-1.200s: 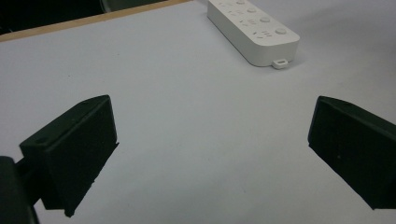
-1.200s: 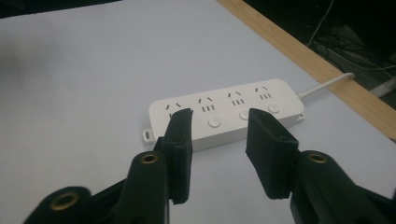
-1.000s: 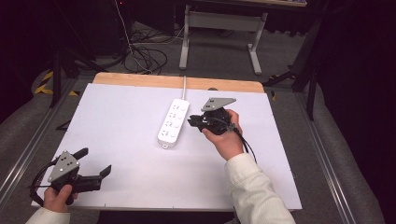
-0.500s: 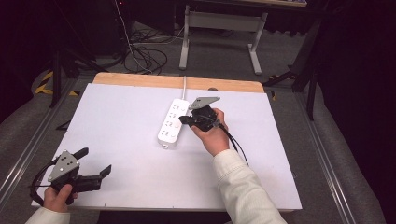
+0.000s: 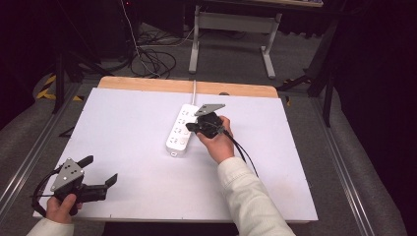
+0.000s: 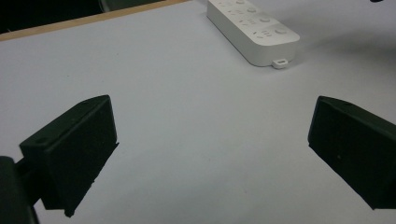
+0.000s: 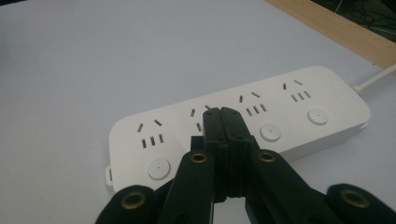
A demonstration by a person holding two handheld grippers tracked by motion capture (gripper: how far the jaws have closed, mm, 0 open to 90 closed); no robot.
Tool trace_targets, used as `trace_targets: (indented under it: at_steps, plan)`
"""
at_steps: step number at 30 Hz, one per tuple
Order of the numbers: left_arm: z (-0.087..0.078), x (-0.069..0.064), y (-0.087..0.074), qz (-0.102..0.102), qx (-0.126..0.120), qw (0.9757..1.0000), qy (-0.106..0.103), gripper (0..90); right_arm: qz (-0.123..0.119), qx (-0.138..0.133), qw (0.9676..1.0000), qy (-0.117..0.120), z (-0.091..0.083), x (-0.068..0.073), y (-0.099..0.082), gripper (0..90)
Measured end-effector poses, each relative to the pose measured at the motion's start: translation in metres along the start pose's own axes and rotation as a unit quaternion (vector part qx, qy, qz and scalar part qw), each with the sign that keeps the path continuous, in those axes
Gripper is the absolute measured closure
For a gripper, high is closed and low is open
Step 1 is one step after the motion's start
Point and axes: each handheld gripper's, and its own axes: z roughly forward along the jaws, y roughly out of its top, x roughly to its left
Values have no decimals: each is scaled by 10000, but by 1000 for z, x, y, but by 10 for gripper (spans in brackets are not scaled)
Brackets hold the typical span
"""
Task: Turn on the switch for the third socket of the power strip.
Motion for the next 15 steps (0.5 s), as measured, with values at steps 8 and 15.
trace_targets:
  at_steps: [8, 15]
  plan:
    - [1, 0, 0, 24, 7, 10000, 6, 17, -57, 38, 10000, 50, 14, -1, -4, 900]
    - [1, 0, 0, 23, 16, 10000, 2, 17, 29, 162, 9999, 18, 20, -1, -7, 900]
